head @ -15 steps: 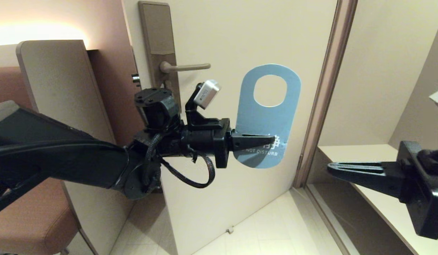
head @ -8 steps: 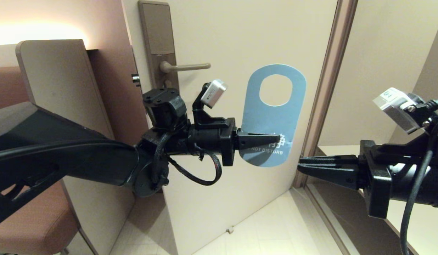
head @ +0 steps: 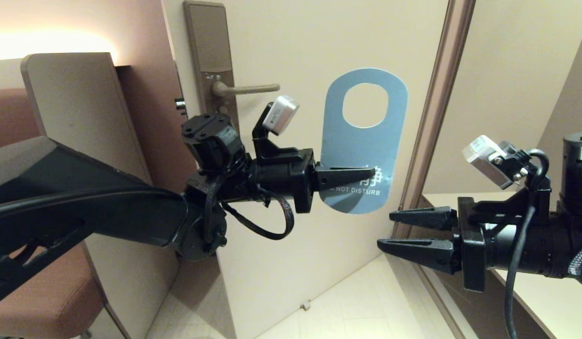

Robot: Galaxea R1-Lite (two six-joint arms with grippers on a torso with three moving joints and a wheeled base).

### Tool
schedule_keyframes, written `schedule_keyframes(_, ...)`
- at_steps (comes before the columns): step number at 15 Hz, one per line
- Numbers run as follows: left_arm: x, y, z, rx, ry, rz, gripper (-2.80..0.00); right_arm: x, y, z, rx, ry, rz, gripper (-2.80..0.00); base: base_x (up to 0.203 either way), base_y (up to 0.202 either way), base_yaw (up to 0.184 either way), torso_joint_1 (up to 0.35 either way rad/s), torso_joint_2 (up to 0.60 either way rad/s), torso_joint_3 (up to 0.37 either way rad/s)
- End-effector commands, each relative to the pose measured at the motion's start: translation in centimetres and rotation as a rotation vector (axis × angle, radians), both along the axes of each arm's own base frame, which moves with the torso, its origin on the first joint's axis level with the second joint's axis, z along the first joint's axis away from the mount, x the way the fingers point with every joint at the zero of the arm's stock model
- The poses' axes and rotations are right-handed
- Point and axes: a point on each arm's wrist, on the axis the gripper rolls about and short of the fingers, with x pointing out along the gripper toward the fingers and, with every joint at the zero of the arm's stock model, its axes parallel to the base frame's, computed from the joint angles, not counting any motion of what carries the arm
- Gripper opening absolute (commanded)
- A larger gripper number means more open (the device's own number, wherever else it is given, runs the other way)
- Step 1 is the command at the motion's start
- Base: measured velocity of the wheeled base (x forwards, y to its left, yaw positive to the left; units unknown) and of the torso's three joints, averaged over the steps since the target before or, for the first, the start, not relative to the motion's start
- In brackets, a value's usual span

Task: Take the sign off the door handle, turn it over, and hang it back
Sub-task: Hand it to the other hand

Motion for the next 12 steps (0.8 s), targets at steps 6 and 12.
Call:
schedule_keyframes(6, -0.4, -0.7, -0.3, 0.000, 0.001, -0.020, -2.80, 1.9, 1.1, -0.1, 0.031, -0.019, 0.016, 0.00, 0.000, 0.000, 0.000, 0.000, 0.00, 0.000)
schedule_keyframes(12, -1.1, -1.8, -0.7, 0.007, 0.016, -0.050, -2.80, 2.0, 1.3, 0.3, 0.055, -0.018, 0.074, 0.00, 0.000, 0.000, 0.000, 0.000, 0.00, 0.000)
